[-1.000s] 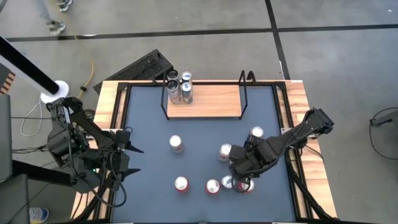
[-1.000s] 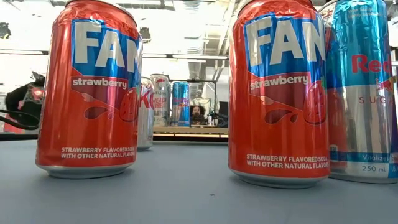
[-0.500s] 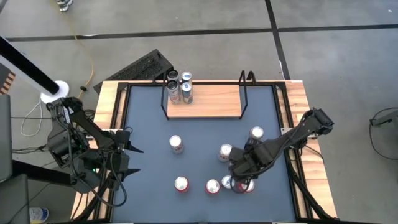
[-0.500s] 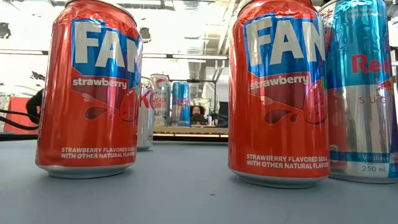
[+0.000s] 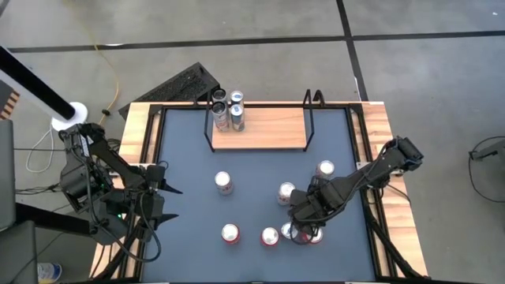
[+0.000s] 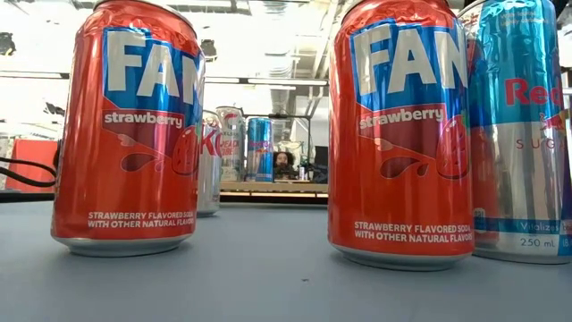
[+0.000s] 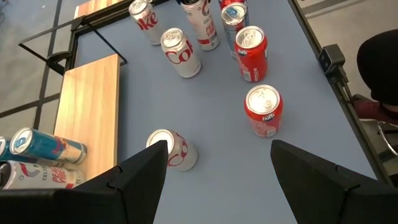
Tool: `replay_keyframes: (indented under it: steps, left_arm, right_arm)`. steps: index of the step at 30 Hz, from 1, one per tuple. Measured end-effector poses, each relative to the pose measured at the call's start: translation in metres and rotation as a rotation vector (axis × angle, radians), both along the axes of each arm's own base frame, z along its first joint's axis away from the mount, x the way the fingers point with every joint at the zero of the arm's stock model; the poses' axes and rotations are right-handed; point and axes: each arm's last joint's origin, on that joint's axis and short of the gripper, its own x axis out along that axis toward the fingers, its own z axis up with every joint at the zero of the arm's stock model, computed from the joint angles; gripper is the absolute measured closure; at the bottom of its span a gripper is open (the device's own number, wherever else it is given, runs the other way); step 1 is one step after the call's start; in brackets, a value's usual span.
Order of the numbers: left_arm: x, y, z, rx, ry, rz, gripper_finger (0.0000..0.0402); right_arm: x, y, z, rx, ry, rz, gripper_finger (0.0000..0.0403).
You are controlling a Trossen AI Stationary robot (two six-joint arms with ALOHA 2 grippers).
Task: Place canned beverage on shelf
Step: Put the white and pink soda can aligned with the other white and pink soda cans on the shelf
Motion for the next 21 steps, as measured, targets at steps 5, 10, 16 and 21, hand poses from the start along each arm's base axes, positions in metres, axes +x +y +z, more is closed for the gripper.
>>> replay_keyframes:
  steps: [5,10,16,21]
  left_arm:
    - [0.0,0.0,0.0,-0.002,0.0,0.002,0.0127]
    - [0.0,0.0,0.0,-0.005,0.004,-0.002,0.0127]
    - [0.0,0.0,0.0,0.002,0.006,-0.01,0.0127]
    - [0.0,0.0,0.0,0.008,0.007,-0.015,0.0127]
  right_arm:
    - [0.003,-0.004,0.0,0.001,0.001,0.011,0.0094]
    - [0.002,-0.006,-0.007,0.02,0.025,0.004,0.0097]
    - [0.003,-0.005,-0.028,0.069,0.035,0.009,0.0111]
    - [0.0,-0.006,-0.029,0.067,0.043,-0.007,0.0134]
